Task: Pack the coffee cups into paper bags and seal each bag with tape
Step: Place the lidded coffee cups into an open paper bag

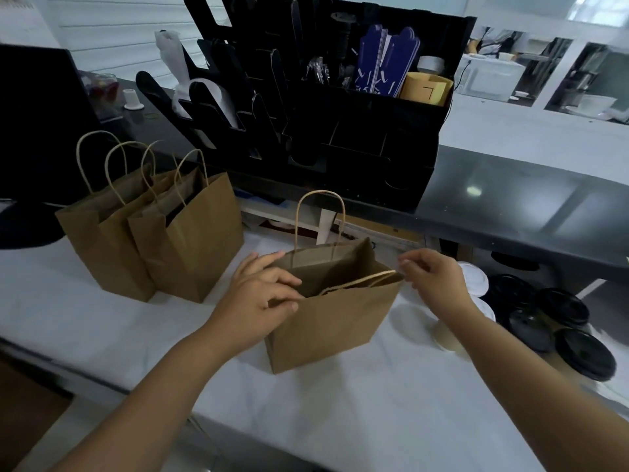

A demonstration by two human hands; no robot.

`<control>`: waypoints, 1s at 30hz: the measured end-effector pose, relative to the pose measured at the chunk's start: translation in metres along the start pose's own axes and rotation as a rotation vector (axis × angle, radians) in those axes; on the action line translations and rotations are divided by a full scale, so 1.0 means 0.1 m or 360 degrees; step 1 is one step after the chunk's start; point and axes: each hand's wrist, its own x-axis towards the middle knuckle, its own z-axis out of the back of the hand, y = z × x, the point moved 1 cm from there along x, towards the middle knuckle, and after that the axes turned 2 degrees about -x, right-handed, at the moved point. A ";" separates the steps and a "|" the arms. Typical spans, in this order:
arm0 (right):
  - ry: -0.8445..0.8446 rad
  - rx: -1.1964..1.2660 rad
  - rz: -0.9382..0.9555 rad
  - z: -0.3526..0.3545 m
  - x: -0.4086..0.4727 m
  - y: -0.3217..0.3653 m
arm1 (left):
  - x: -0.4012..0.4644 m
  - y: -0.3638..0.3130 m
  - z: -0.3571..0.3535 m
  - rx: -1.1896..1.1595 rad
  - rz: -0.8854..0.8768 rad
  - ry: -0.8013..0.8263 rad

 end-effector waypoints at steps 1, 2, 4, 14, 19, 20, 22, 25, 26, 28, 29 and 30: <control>0.0021 0.0002 -0.0006 0.00 0.00 0.03 | 0.00 -0.01 -0.01 -0.0029 -0.0012 0.0026; 0.0047 0.0000 -0.0013 0.00 -0.01 0.06 | 0.01 -0.03 -0.01 -0.0051 -0.0012 0.0052; 0.0136 -0.0010 -0.0027 -0.01 -0.03 0.11 | 0.01 -0.05 -0.02 -0.0083 -0.0007 0.0105; 0.0473 0.0132 -0.0415 -0.09 -0.14 0.23 | 0.05 -0.10 -0.01 -0.0246 0.0109 -0.0098; 0.0401 0.0127 -0.0454 -0.09 -0.23 0.22 | 0.11 -0.10 -0.03 -0.0160 0.0348 -0.0237; 0.0394 0.0126 -0.0458 -0.09 -0.24 0.22 | 0.13 -0.10 -0.04 -0.0158 0.0378 -0.0216; 0.0386 0.0130 -0.0468 -0.07 -0.27 0.21 | 0.17 -0.10 -0.03 -0.0148 0.0435 -0.0139; 0.0370 0.0178 -0.0469 -0.05 -0.30 0.17 | 0.22 -0.09 -0.01 -0.0217 0.0481 -0.0008; 0.0362 0.0194 -0.0457 -0.04 -0.32 0.15 | 0.23 -0.09 -0.01 -0.0245 0.0482 0.0037; 0.0317 0.0191 -0.0426 -0.01 -0.34 0.10 | 0.26 -0.07 -0.01 -0.0283 0.0473 0.0131; 0.0271 0.0184 -0.0415 0.01 -0.35 0.06 | 0.28 -0.06 -0.01 -0.0296 0.0469 0.0170; 0.0212 0.0182 -0.0414 0.04 -0.35 0.02 | 0.31 -0.06 -0.02 -0.0308 0.0465 0.0201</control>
